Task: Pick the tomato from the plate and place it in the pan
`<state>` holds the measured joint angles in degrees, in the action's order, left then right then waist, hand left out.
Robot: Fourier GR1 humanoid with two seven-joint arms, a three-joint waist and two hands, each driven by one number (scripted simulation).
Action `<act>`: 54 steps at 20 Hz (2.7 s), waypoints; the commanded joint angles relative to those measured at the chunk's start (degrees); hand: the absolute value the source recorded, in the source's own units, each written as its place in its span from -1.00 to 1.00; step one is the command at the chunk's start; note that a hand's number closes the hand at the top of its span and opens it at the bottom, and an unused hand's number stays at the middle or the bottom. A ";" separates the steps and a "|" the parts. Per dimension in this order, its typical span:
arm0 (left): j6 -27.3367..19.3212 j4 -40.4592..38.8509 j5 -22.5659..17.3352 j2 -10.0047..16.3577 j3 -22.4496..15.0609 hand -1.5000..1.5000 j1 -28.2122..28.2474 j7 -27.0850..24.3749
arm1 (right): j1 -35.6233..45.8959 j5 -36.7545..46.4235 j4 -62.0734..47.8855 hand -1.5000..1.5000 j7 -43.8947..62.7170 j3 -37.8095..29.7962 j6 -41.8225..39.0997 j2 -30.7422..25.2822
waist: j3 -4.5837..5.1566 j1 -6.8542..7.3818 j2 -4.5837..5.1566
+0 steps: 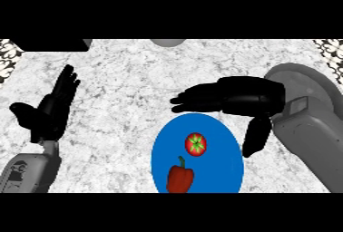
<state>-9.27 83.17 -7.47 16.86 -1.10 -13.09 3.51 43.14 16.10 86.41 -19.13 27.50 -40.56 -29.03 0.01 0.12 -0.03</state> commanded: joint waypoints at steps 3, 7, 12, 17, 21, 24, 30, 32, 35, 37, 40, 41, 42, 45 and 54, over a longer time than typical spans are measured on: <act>0.17 1.52 1.04 -1.21 0.18 0.00 -0.58 1.46 | 1.27 9.53 -7.58 -1.00 -3.87 1.23 -0.24 3.57 | -0.01 0.46 0.11; 0.73 -0.56 1.98 -1.71 1.04 0.00 0.42 -0.76 | -1.02 12.85 -6.10 -1.00 -4.25 3.09 -1.07 5.57 | 0.00 0.17 0.07; 1.93 -1.66 1.84 -1.54 2.05 0.00 -1.11 -1.17 | -1.55 15.95 -8.44 -1.00 -8.82 5.72 -1.43 4.95 | 0.00 0.08 0.10; 3.12 -1.76 2.18 -1.04 3.18 0.00 -1.76 0.55 | 0.30 20.17 -11.94 -1.00 -10.86 5.35 0.19 7.65 | 0.00 0.17 0.10; 2.65 -0.57 2.36 -1.29 4.31 0.00 -1.34 0.95 | -4.45 23.73 -6.93 -1.00 -9.27 7.50 1.86 6.79 | -0.01 -0.04 0.03; 1.41 1.60 3.82 -3.30 2.37 0.00 -1.28 1.84 | -1.31 27.92 -9.11 -1.00 -6.31 8.42 2.81 9.20 | 0.00 0.11 0.04; 4.25 2.19 2.13 -1.66 4.85 0.00 0.56 2.00 | -3.97 35.83 -9.75 -1.00 -7.39 11.80 5.85 8.57 | 0.00 0.15 0.04; 2.63 0.84 4.49 -3.71 3.61 0.00 0.48 0.06 | -0.42 35.79 -12.04 -1.00 -5.86 8.52 1.89 12.62 | 0.01 0.22 0.06; 1.74 -1.09 5.62 -6.09 2.49 0.00 -0.68 -1.23 | -1.90 38.65 -13.81 -1.00 -6.99 9.64 3.16 14.34 | 0.01 0.10 0.10; 4.26 -1.06 4.02 -3.05 5.19 0.00 -2.65 1.77 | -5.36 39.66 -9.84 -1.00 -6.37 8.97 2.56 14.62 | 0.00 -0.06 0.02; 2.04 3.31 6.04 -5.91 2.68 0.00 1.45 1.20 | -3.24 42.81 -17.50 -1.00 -11.76 8.85 8.69 14.09 | -0.02 0.37 0.08; 3.73 -0.42 4.43 -3.69 5.74 0.00 -2.67 2.52 | -4.98 43.51 -11.67 -1.00 -7.01 8.57 3.52 15.86 | 0.00 -0.04 0.02; 2.92 5.33 6.02 -4.88 3.37 0.00 3.61 1.62 | -5.52 44.73 -14.86 -1.00 -9.63 9.78 6.55 14.45 | -0.01 0.30 0.00; 4.27 3.81 4.82 -3.67 5.29 0.00 0.86 3.67 | -7.55 46.91 -13.09 -1.00 -6.68 10.85 4.49 17.27 | -0.01 0.12 0.01; 3.86 0.51 6.50 -6.21 4.38 0.00 -1.18 0.83 | -1.39 50.41 -22.67 1.00 -16.46 8.92 5.48 16.29 | -0.01 0.23 0.08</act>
<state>-4.95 83.29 -1.64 11.64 3.93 -13.80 4.04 38.47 65.82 66.25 -29.04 37.69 -33.02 -10.80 0.00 0.29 0.06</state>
